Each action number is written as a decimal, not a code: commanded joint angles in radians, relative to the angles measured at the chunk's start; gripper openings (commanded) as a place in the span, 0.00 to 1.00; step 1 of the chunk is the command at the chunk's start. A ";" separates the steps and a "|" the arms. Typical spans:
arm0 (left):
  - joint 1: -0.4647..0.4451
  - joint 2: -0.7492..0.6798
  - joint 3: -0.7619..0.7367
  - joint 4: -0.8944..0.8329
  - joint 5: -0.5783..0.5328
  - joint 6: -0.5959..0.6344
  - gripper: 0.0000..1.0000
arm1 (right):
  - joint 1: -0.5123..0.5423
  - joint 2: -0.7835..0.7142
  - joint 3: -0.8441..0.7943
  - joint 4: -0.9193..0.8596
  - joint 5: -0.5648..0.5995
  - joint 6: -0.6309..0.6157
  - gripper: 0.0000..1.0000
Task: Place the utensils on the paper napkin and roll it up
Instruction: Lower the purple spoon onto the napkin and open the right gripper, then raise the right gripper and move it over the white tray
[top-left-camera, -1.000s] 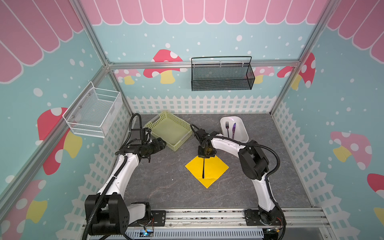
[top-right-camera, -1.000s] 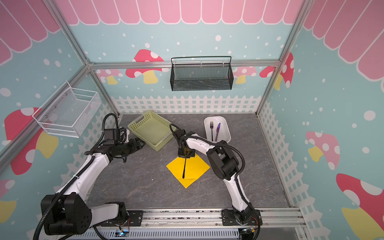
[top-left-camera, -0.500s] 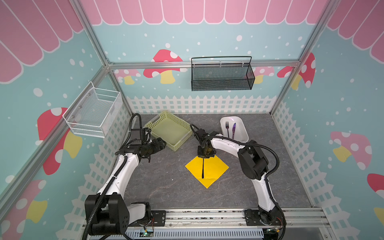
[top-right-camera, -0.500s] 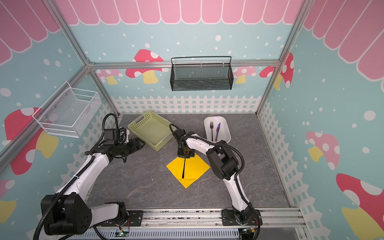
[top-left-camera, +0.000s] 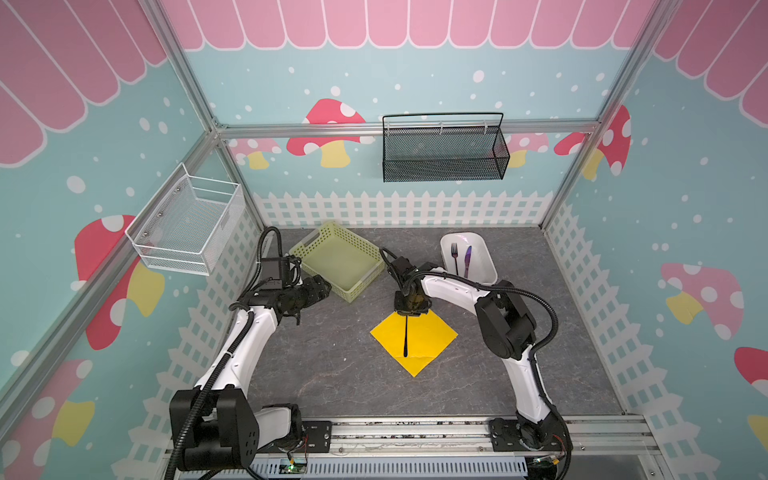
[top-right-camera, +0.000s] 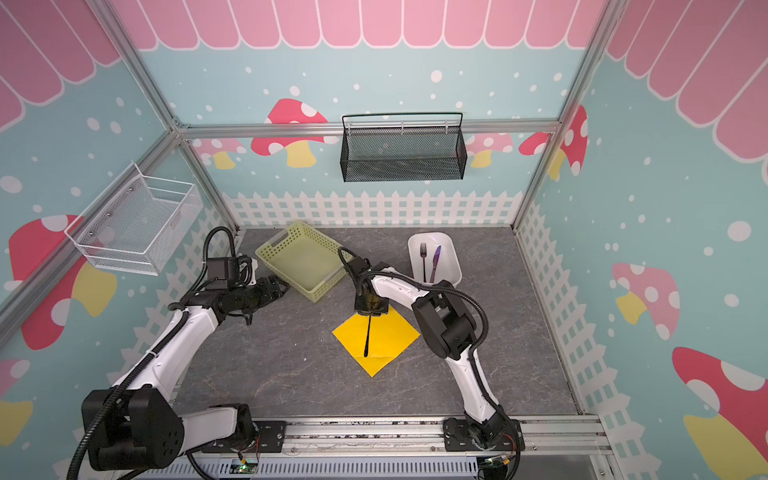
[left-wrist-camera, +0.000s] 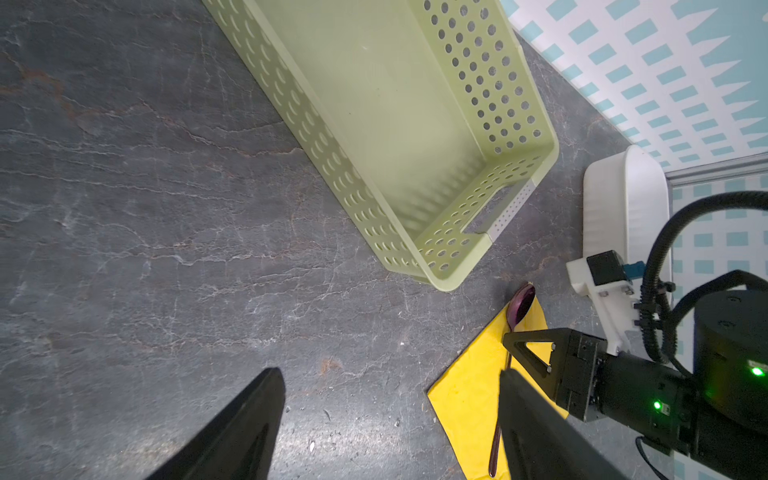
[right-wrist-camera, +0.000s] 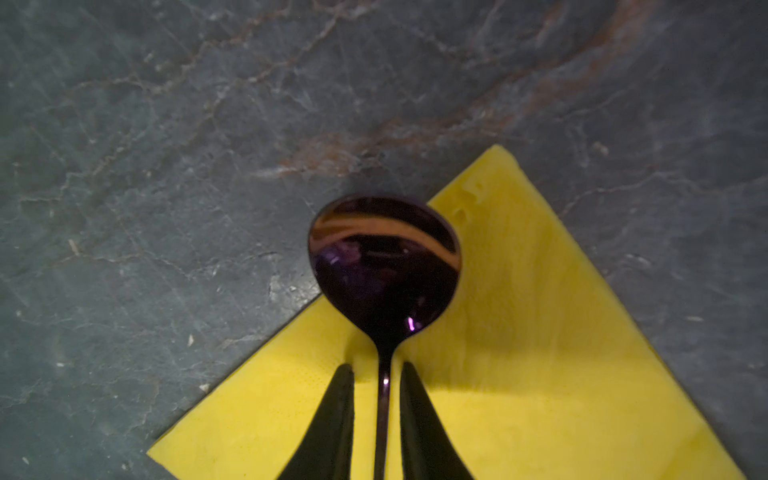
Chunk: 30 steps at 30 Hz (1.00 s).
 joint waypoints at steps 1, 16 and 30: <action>0.013 -0.004 -0.004 -0.008 -0.008 0.007 0.82 | -0.003 -0.073 0.031 -0.027 0.049 -0.004 0.25; 0.032 -0.014 -0.001 0.060 0.028 -0.013 0.83 | -0.134 -0.169 0.119 -0.076 0.047 -0.239 0.24; -0.137 0.026 0.120 0.051 -0.119 0.017 0.83 | -0.384 -0.210 0.070 -0.064 -0.004 -0.451 0.21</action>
